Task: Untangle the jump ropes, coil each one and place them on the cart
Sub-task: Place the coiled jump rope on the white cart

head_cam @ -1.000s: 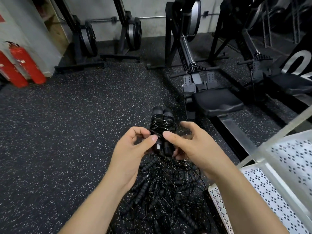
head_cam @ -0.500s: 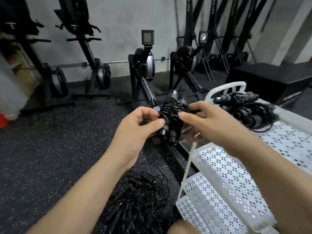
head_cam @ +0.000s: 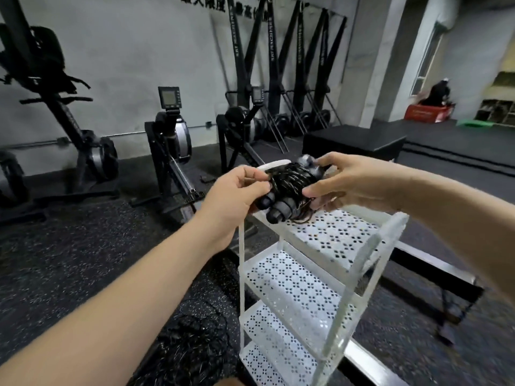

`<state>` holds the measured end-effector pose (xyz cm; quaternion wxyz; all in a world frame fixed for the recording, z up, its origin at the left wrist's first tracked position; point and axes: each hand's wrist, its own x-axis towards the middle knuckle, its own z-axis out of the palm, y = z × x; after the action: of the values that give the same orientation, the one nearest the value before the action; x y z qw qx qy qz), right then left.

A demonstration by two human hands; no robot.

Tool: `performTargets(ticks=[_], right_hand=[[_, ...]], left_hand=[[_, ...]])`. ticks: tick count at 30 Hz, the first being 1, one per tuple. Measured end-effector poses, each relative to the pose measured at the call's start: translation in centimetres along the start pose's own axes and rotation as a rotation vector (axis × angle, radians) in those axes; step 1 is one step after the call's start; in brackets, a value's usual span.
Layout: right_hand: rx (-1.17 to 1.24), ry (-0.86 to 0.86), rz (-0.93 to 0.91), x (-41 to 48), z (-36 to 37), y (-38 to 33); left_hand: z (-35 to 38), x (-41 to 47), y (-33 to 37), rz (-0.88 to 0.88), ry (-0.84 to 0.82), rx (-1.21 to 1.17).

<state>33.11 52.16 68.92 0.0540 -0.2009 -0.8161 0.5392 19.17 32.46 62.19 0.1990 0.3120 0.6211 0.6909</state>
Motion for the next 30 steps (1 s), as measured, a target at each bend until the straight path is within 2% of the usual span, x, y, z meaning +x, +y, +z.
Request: performTargets(ticks=[7, 14, 19, 24, 30], right_hand=[[-0.079, 0.034, 0.116, 0.2, -4.1, 4.2], [-0.558, 0.024, 0.15, -0.8, -5.6, 4.3], [-0.707, -0.004, 0.194, -0.4, -5.7, 4.4], [-0.879, -0.019, 0.201, 0.9, -5.4, 5.0], [-1.143, 0.019, 0.196, 0.6, -5.7, 4.0]], left_hand=[[5.1, 1.1, -0.9, 0.063, -0.041, 0.406], [7.1, 0.5, -3.1, 0.259, -0.11, 0.763], [7.6, 0.0, -3.5, 0.276, -0.12, 0.922], [7.7, 0.2, -3.2, 0.371, -0.097, 1.269], [6.9, 0.4, -3.0, 0.329, -0.177, 1.256]])
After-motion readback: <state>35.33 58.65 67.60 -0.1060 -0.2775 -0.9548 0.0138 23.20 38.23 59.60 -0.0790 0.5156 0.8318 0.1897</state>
